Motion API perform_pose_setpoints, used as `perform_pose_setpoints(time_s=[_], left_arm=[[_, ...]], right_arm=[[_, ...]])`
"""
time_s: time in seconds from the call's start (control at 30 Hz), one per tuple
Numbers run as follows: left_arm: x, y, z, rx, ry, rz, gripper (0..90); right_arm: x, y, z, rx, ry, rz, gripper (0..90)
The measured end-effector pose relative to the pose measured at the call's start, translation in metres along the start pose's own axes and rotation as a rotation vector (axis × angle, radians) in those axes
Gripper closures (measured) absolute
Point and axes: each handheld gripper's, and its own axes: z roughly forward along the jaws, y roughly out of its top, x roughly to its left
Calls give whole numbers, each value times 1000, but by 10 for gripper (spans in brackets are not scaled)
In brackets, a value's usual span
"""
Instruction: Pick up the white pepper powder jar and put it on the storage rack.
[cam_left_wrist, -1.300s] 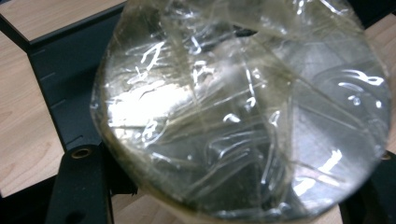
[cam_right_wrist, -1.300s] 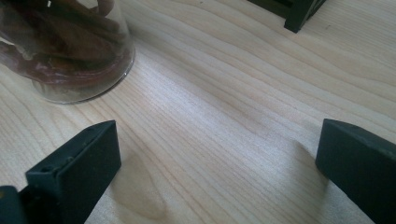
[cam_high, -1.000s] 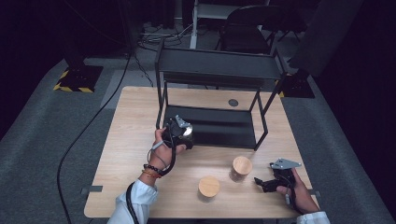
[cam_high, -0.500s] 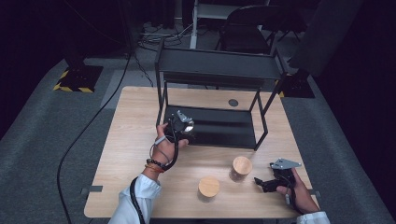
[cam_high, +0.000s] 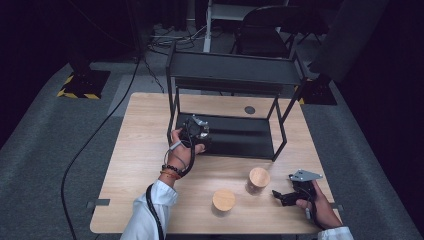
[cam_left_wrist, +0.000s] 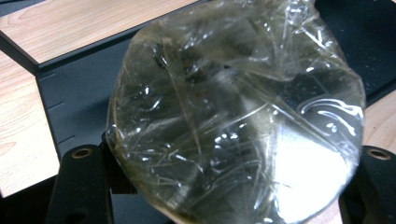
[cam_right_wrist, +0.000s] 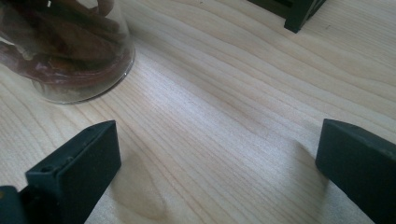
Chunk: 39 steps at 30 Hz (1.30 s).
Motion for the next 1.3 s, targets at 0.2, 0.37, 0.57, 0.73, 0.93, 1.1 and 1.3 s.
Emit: perform_pose_setpoints(time_s=[0.2,0.37,0.57,0.73,0.93,1.1,1.3], left_arm=[[1,3,5,3,19,-5,298],[2,5,8,10,16,-8,298],[-2,10,13,22,22,2,298],[-5,12,16,31,28,12,299],[-4,13,19,40,39,11,299],[-3,13,19,37,40,8,298],[-1,13,20,37,35,5,297]], right_arm=[[0,0,0,0,0,0,0],[0,0,0,0,0,0,0],[0,0,0,0,0,0,0],[0,0,0,0,0,0,0],[0,0,0,0,0,0,0],[0,0,0,0,1,-1,0],[0,0,0,0,1,-1,0]])
